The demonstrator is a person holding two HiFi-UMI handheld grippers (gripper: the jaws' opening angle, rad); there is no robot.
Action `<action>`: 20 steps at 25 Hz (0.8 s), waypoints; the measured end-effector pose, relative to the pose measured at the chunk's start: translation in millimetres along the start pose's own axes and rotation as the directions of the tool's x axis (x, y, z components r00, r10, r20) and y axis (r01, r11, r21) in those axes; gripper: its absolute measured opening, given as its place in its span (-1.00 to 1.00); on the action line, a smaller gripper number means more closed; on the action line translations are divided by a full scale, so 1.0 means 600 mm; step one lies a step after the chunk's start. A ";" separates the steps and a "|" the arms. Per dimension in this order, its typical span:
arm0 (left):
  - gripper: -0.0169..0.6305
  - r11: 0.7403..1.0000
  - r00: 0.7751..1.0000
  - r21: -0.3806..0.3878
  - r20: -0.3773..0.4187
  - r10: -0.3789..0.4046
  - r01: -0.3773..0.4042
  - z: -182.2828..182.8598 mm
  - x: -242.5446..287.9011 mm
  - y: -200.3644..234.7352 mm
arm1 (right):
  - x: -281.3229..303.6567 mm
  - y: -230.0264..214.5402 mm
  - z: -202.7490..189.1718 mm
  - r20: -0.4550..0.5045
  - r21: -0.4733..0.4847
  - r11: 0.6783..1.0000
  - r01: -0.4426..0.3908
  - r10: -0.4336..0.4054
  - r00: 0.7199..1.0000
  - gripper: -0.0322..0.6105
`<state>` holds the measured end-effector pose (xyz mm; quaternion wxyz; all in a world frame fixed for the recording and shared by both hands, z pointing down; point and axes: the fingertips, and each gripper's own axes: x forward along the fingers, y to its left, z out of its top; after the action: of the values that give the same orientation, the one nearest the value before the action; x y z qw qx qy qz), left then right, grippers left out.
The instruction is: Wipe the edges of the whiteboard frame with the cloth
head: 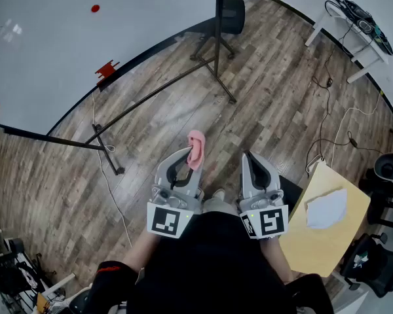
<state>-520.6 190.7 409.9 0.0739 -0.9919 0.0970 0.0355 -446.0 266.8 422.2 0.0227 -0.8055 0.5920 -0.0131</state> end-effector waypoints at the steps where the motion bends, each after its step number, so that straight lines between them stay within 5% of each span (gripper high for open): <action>1: -0.81 1.000 1.000 -0.009 -0.002 0.009 -0.009 0.001 -0.005 -0.006 | -0.010 -0.001 0.002 0.003 -0.001 1.000 0.003 -0.003 1.000 -0.90; 20: -0.81 1.000 1.000 0.028 0.019 -0.003 0.003 0.021 0.005 -0.136 | -0.119 -0.058 0.027 0.072 -0.023 1.000 0.013 -0.012 0.997 -0.89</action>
<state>-502.0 271.0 408.3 0.0887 -0.9905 0.0952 0.0437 -433.1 345.7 408.3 0.0346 -0.8093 0.5859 0.0228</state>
